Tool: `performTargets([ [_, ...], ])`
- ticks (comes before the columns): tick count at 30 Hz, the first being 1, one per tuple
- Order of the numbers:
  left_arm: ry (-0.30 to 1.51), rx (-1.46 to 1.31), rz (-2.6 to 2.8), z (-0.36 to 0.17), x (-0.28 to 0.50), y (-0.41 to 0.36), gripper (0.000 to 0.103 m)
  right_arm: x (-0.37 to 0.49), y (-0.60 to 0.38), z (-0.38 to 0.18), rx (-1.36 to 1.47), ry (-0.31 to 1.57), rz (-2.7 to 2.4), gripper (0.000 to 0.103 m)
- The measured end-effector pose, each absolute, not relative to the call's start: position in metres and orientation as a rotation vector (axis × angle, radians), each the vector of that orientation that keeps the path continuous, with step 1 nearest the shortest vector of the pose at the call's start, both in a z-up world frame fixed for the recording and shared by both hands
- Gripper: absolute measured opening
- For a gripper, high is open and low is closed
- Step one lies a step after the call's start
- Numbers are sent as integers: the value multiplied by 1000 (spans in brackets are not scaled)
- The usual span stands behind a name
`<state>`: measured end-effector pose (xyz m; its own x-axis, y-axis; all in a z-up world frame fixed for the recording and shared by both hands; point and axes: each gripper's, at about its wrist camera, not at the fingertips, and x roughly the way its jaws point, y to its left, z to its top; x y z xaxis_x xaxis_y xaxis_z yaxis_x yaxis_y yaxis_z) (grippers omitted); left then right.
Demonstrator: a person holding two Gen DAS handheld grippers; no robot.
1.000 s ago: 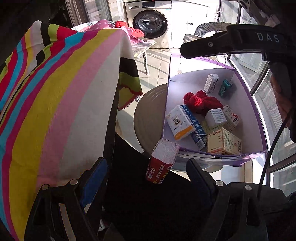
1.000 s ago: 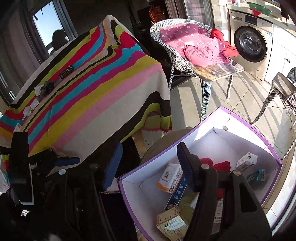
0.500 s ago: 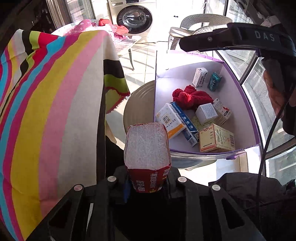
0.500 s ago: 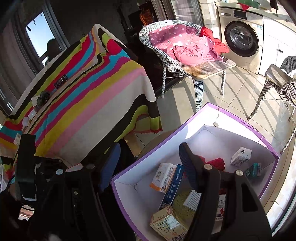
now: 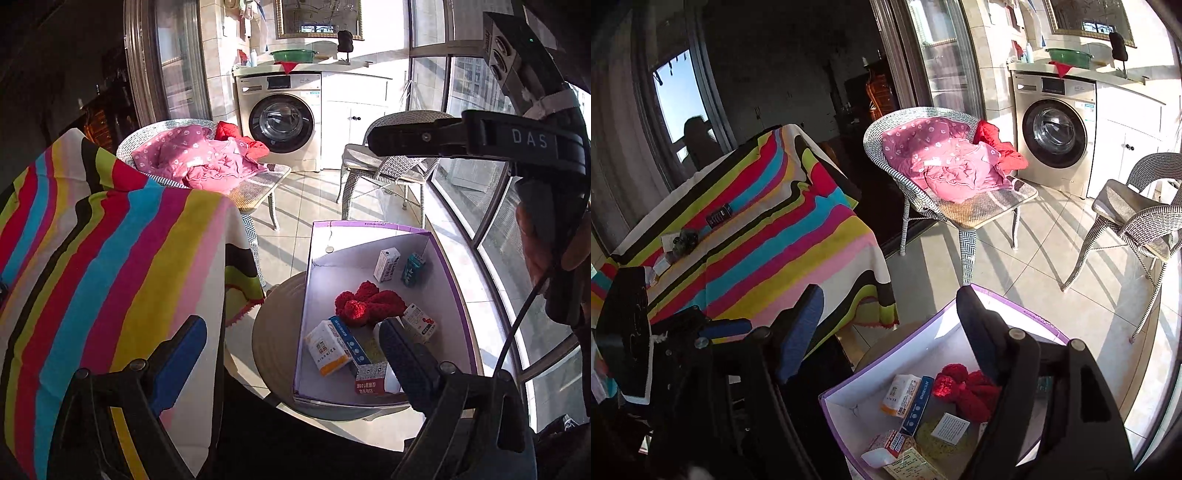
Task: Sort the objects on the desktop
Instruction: 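Grasp the white Ding Zhi Dental box with the right tool while the left grasps the white medicine box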
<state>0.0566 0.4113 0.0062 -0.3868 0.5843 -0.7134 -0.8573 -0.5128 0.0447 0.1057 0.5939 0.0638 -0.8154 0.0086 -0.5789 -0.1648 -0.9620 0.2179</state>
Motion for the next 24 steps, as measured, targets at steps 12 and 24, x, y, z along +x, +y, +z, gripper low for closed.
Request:
performTargets([
  [12,96,-1222,2594,27,-11,107,98,-10,349,57,-1285,-77,3422,85],
  [24,188,-1505,3194,25,-97,-128,101,-116,129,8,-1825,-320,3512,85],
])
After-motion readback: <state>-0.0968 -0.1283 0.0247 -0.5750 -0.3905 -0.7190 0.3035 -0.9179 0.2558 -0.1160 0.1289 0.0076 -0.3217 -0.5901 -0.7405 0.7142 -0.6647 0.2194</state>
